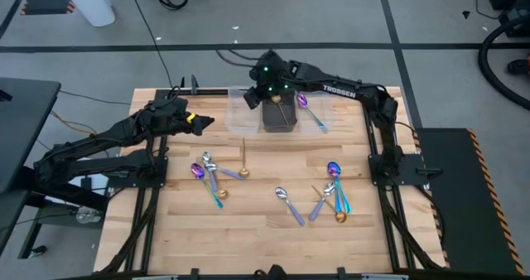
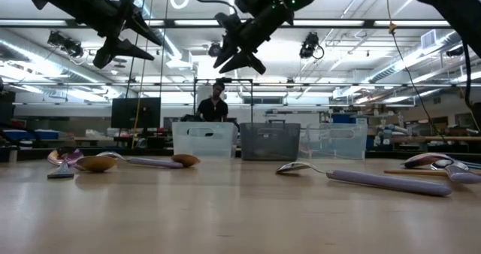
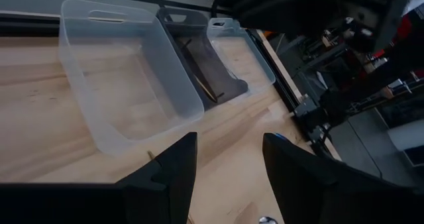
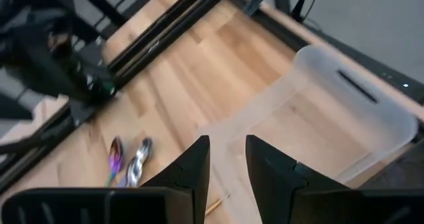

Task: Sort silverware by color (type)
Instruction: Put the blue spoon into the right transparent bin

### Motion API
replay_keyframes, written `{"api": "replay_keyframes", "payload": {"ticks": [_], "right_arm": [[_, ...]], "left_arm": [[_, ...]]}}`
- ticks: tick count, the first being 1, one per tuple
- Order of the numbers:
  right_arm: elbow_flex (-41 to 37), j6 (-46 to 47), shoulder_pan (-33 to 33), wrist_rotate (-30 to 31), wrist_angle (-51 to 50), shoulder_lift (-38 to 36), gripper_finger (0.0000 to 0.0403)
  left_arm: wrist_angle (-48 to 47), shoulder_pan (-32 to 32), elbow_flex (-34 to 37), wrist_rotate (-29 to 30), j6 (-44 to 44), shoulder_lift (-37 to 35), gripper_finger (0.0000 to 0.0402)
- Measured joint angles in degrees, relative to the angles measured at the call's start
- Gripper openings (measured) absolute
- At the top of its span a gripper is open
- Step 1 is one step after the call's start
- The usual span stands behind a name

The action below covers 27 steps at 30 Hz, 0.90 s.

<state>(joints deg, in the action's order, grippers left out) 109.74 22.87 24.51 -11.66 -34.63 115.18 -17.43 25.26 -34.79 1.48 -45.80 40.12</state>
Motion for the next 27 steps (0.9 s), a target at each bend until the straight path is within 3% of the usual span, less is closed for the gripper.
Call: {"api": "replay_keyframes", "payload": {"ticks": [10,27], "right_arm": [[0.0,-0.6,-4.7,0.4,-9.0,-0.3,0.0107],[0.0,1.9,-13.5,3.9,-22.4,-0.3,0.0107]], "left_arm": [[-0.5,0.0,0.0,-0.3,0.1,0.0,0.0181],[-9.5,0.0,0.0,-1.5,0.1,0.0,0.0181]]}}
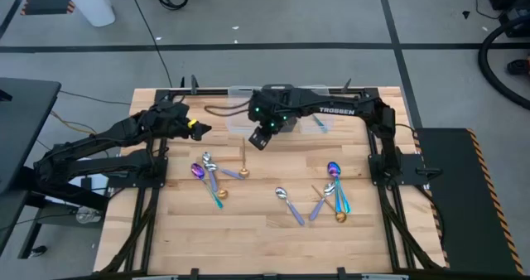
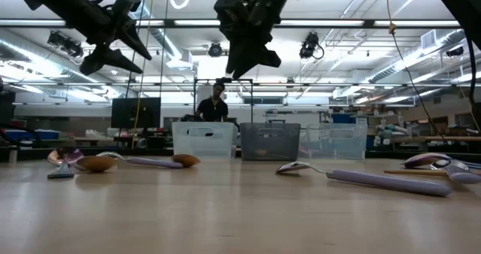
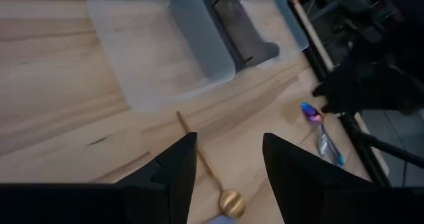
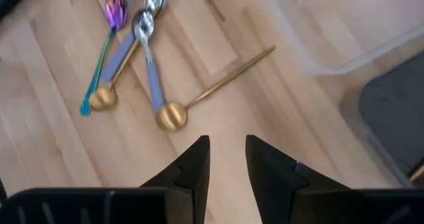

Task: Sort silverware by color (type)
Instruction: Put the blue spoon into the right transparent bin

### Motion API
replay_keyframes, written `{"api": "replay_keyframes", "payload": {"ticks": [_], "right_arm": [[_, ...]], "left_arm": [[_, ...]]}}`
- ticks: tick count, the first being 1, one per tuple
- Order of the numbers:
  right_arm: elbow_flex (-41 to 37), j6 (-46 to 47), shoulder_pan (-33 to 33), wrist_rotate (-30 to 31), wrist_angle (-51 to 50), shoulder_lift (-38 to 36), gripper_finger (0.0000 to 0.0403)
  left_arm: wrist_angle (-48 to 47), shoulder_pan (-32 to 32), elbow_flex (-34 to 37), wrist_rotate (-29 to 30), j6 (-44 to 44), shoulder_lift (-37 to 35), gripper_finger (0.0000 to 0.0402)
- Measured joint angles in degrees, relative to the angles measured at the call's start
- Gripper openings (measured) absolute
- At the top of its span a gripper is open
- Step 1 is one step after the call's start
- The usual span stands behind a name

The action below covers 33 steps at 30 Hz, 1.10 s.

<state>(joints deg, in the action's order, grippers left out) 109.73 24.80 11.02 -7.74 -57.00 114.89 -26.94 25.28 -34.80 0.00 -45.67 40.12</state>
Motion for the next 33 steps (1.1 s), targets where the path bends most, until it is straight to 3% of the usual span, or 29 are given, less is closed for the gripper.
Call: {"api": "replay_keyframes", "payload": {"ticks": [16,33], "right_arm": [[0.0,6.8,-9.6,7.9,-6.1,0.0,0.0107],[-1.0,23.7,-19.3,8.0,-18.7,0.0,0.0107]], "left_arm": [[-3.8,0.0,0.0,-1.0,-0.1,0.0,0.0181],[-3.8,0.0,0.0,-1.0,3.0,0.0,0.0181]]}}
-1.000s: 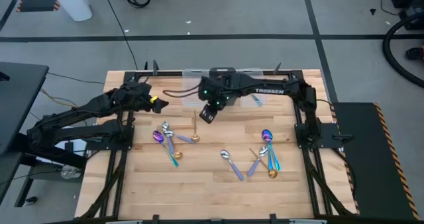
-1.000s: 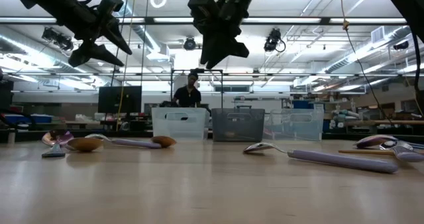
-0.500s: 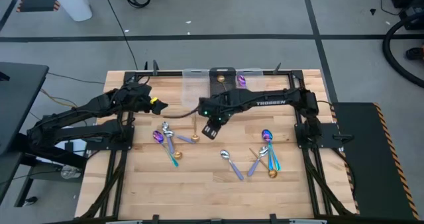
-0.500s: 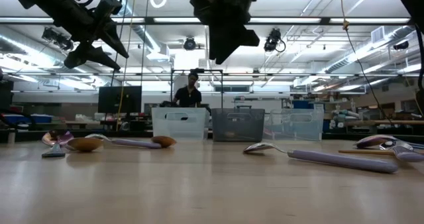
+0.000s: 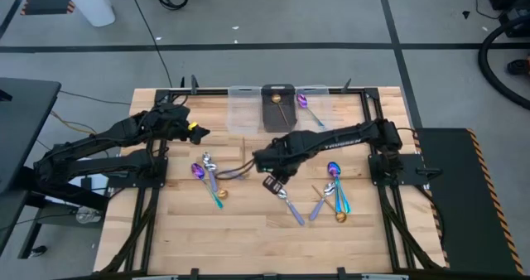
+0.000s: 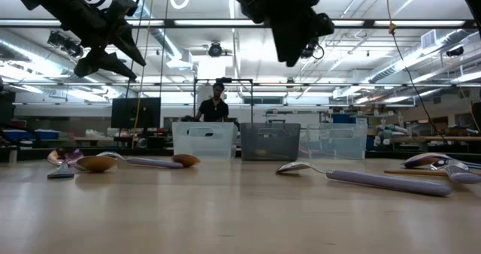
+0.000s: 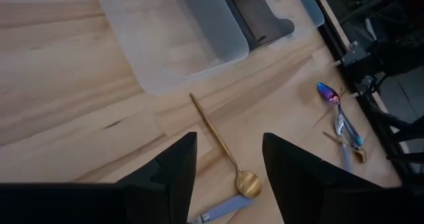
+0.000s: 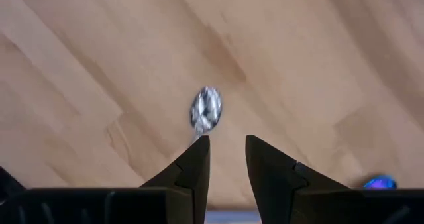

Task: Sort silverware by color (type)
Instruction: Put the blue spoon into the right transparent bin

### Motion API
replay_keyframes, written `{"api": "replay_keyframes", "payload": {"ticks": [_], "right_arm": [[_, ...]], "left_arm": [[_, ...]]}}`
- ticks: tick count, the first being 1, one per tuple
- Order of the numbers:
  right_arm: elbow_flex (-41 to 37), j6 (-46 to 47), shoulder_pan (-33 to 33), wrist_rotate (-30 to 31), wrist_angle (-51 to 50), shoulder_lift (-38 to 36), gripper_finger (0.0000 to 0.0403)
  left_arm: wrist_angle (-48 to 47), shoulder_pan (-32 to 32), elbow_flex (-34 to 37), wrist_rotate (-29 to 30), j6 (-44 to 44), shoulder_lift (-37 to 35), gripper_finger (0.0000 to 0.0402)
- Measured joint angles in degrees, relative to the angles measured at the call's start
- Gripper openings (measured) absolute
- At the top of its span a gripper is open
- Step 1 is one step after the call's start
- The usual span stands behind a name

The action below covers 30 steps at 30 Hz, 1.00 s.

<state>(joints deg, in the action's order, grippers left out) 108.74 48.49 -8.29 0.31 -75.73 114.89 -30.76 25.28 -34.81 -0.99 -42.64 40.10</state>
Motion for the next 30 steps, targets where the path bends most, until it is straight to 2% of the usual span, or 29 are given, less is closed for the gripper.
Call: {"api": "replay_keyframes", "payload": {"ticks": [18,30], "right_arm": [[-10.0,9.0,-5.6,-6.4,0.2,-0.5,0.0104],[-25.1,16.0,-6.7,-5.0,5.2,-11.9,0.0085]], "left_arm": [[0.0,0.0,0.0,0.0,3.3,0.0,0.0181],[0.0,0.0,0.0,0.8,4.4,0.0,0.0181]]}}
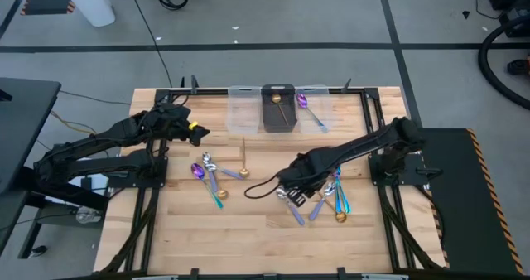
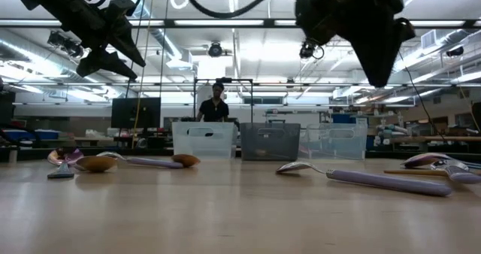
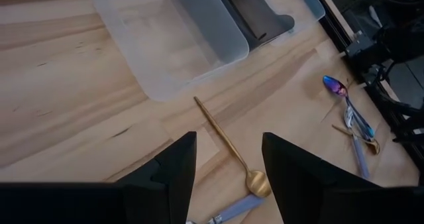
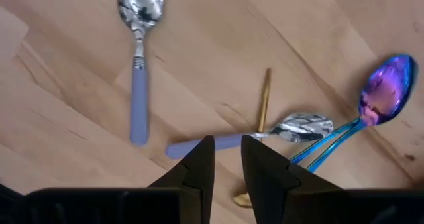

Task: Sort silverware by color (type)
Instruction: Put the blue spoon into the right transparent bin

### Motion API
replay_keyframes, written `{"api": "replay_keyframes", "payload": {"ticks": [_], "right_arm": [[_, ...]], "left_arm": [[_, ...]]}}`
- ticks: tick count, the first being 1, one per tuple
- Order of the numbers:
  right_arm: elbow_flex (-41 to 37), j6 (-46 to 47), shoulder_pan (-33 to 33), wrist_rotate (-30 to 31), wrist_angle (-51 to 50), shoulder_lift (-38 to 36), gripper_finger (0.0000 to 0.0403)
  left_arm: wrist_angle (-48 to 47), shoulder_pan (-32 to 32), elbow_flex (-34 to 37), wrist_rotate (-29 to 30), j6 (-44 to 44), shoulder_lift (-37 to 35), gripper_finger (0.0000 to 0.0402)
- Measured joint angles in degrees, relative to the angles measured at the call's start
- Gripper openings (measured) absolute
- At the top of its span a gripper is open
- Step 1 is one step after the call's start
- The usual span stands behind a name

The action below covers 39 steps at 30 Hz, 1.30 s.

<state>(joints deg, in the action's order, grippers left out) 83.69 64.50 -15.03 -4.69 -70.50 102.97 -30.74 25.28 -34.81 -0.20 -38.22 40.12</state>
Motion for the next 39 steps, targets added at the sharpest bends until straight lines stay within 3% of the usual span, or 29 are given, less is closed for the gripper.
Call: {"api": "replay_keyframes", "payload": {"ticks": [15,29,39], "right_arm": [[-17.3,10.6,-0.2,1.1,5.8,-17.5,0.0084],[-31.1,13.6,-0.4,1.8,10.9,-30.6,0.0084],[-40.7,17.7,-0.4,0.1,16.5,-32.9,0.0091]], "left_arm": [[0.0,0.0,0.0,0.2,0.0,0.0,0.0181],[0.0,0.0,0.0,0.2,-0.1,0.0,0.0181],[0.0,0.0,0.0,0.2,-0.5,0.0,0.0181]]}}
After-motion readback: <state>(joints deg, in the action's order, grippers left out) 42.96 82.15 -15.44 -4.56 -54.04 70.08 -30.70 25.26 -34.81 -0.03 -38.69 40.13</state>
